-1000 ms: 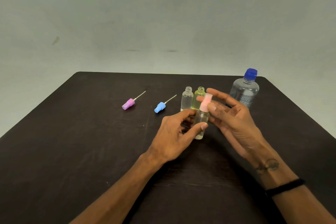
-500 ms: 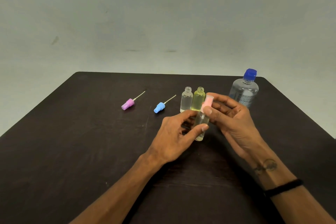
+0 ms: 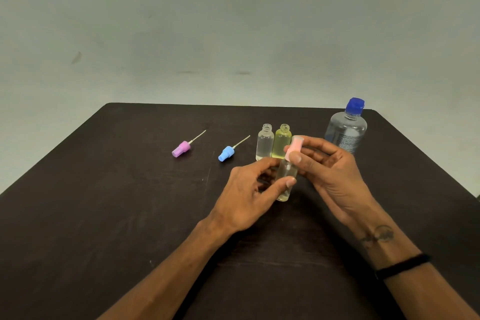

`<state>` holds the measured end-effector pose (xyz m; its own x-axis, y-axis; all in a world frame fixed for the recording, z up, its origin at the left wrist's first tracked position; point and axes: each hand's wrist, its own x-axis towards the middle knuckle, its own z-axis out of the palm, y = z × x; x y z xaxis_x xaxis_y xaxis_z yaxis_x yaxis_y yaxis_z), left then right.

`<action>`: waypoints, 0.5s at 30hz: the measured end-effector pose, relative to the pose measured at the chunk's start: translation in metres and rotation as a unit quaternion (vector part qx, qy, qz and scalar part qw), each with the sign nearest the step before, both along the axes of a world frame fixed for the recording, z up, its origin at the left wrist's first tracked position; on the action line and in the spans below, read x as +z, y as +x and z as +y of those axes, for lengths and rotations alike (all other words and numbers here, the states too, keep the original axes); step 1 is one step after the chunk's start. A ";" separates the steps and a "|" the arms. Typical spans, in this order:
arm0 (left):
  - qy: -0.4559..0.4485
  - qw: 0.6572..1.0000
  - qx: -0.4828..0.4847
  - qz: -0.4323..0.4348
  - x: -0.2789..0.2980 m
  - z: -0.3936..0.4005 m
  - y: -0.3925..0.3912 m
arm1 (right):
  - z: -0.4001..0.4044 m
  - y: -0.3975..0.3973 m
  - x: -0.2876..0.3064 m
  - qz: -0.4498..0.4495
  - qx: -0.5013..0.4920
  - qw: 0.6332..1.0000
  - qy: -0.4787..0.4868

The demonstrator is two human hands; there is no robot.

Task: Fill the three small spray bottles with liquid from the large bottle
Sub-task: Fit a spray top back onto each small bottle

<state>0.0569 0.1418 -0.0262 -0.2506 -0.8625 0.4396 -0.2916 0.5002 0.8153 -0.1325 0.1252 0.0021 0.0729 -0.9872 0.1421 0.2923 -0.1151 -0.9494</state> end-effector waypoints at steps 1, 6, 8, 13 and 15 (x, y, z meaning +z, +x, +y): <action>-0.001 1.000 -0.002 -0.002 0.000 0.000 0.000 | 0.000 0.000 -0.001 0.005 -0.009 1.000 -0.002; -0.002 1.000 -0.004 -0.007 0.000 -0.002 0.001 | -0.001 0.000 -0.004 0.025 -0.044 0.999 -0.010; -0.002 1.000 0.007 -0.021 -0.002 -0.003 0.001 | -0.002 0.001 -0.005 0.027 -0.051 0.998 -0.010; -0.022 0.998 0.028 -0.042 -0.004 -0.004 0.000 | -0.002 0.003 -0.007 0.035 -0.066 0.997 -0.022; -0.023 0.998 0.029 -0.046 -0.005 -0.005 0.000 | -0.001 0.004 -0.008 0.041 -0.071 0.996 -0.032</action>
